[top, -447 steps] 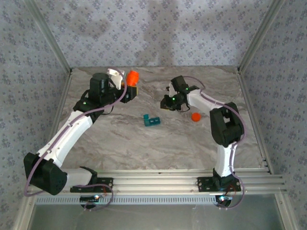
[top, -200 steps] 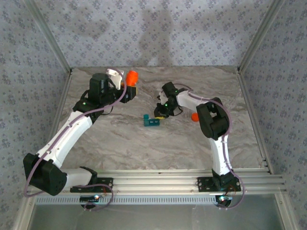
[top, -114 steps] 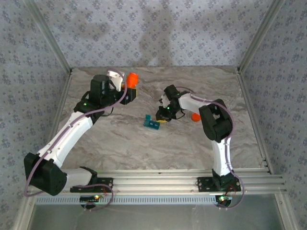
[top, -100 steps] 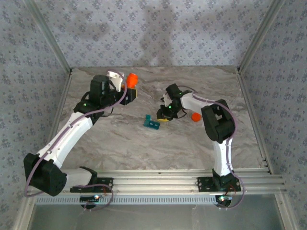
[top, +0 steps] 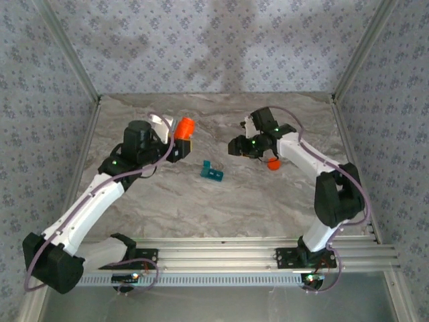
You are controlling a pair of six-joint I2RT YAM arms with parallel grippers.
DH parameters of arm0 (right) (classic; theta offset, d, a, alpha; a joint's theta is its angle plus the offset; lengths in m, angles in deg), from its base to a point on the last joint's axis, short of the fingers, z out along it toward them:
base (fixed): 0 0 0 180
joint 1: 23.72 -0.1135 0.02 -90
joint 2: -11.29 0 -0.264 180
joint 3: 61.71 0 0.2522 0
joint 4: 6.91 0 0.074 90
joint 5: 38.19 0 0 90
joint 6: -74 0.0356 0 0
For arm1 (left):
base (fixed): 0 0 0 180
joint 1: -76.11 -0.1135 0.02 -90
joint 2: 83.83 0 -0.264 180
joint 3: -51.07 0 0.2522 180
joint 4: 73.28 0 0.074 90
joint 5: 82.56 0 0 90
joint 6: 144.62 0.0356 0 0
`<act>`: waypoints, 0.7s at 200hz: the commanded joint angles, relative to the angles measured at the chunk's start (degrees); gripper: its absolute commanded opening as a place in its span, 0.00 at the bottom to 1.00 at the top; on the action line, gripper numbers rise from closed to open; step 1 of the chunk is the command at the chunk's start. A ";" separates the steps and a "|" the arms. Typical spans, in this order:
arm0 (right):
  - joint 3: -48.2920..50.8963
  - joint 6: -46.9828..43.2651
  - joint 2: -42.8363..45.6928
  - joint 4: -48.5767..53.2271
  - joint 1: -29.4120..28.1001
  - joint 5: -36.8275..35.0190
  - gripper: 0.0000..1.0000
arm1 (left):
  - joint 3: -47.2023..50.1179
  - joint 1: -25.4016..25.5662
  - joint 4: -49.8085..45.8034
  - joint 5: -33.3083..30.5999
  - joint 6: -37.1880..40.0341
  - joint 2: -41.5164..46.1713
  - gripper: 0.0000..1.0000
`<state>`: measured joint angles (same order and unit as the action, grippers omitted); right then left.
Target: Sort the pills into containers
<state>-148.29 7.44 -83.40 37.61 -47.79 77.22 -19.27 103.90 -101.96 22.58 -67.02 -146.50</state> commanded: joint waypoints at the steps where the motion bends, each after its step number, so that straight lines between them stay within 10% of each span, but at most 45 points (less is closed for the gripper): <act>1: 3.91 -1.41 3.52 -0.80 -0.91 -3.38 0.53 | 2.55 1.26 -0.05 -1.38 -1.56 2.71 0.00; 140: 7.68 -3.23 -4.53 -5.31 -8.46 -13.72 0.59 | 15.02 2.67 6.40 2.23 -2.56 3.04 0.00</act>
<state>-137.19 5.32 -85.48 32.67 -55.99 65.70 -5.11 106.13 -99.57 22.36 -69.28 -142.83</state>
